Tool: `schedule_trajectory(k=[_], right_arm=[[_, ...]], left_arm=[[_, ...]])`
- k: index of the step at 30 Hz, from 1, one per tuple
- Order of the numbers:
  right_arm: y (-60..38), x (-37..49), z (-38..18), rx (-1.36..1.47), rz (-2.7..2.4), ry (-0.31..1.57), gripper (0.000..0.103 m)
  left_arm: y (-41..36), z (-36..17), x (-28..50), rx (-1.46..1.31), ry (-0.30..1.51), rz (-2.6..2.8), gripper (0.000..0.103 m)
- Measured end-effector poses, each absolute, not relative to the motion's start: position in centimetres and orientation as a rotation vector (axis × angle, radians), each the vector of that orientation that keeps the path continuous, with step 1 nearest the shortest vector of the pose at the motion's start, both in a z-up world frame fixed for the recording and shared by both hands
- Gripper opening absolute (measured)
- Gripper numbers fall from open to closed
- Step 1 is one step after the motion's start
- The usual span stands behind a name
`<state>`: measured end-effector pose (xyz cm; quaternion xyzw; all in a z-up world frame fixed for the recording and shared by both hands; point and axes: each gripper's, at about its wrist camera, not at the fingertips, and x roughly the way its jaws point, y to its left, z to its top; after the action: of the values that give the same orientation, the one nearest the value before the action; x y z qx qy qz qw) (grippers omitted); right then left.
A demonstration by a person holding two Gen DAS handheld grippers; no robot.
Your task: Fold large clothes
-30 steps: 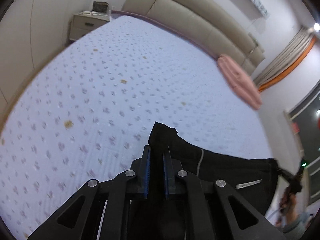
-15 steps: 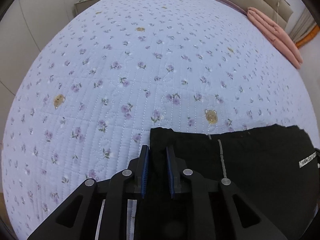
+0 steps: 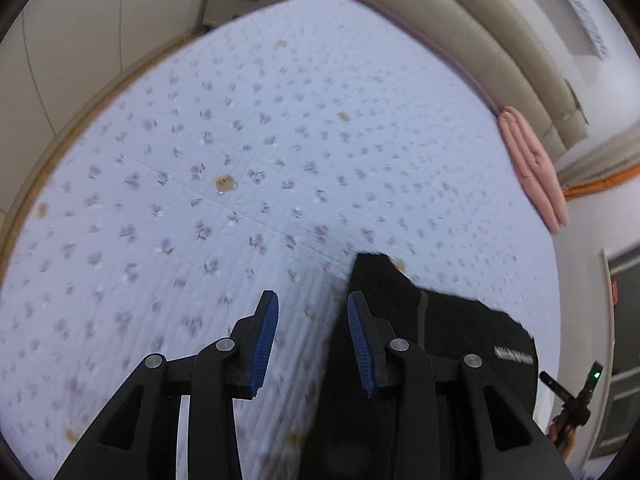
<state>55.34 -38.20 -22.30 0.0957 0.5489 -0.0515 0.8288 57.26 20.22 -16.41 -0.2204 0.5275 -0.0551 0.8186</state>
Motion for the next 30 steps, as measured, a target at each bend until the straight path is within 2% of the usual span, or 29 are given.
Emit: schedule_trajectory(k=[5, 8, 9, 15, 21, 26, 30], right_arm=[[-33.8, 50.3, -18.9, 0.151, -0.044, 1.132, 0.050], [-30.4, 47.7, -18.3, 0.141, 0.016, 1.129, 0.065], [-28.8, 46.8, -18.3, 0.119, 0.032, 1.127, 0.068], [-23.0, 45.9, -21.1, 0.032, 0.027, 1.129, 0.067], [-22.7, 46.8, -26.2, 0.057, 0.014, 1.221, 0.067], [-23.1, 47.0, -26.7, 0.087, 0.019, 1.228, 0.067], [-24.5, 45.6, -24.3, 0.139, 0.032, 1.208, 0.064]], left_arm=[[14.5, -11.8, 50.8, -0.281, 1.062, -0.139, 0.037], [9.9, -11.0, 47.4, -0.189, 1.041, -0.176, 0.037], [7.7, -11.0, 46.0, -0.156, 1.030, -0.186, 0.037], [-0.8, -14.7, 42.8, -0.088, 1.079, -0.278, 0.037], [-3.2, -21.0, 43.6, -0.042, 1.188, -0.251, 0.040], [-2.8, -20.9, 44.1, -0.058, 1.203, -0.256, 0.040], [-0.7, -18.4, 43.0, -0.107, 1.171, -0.239, 0.041]])
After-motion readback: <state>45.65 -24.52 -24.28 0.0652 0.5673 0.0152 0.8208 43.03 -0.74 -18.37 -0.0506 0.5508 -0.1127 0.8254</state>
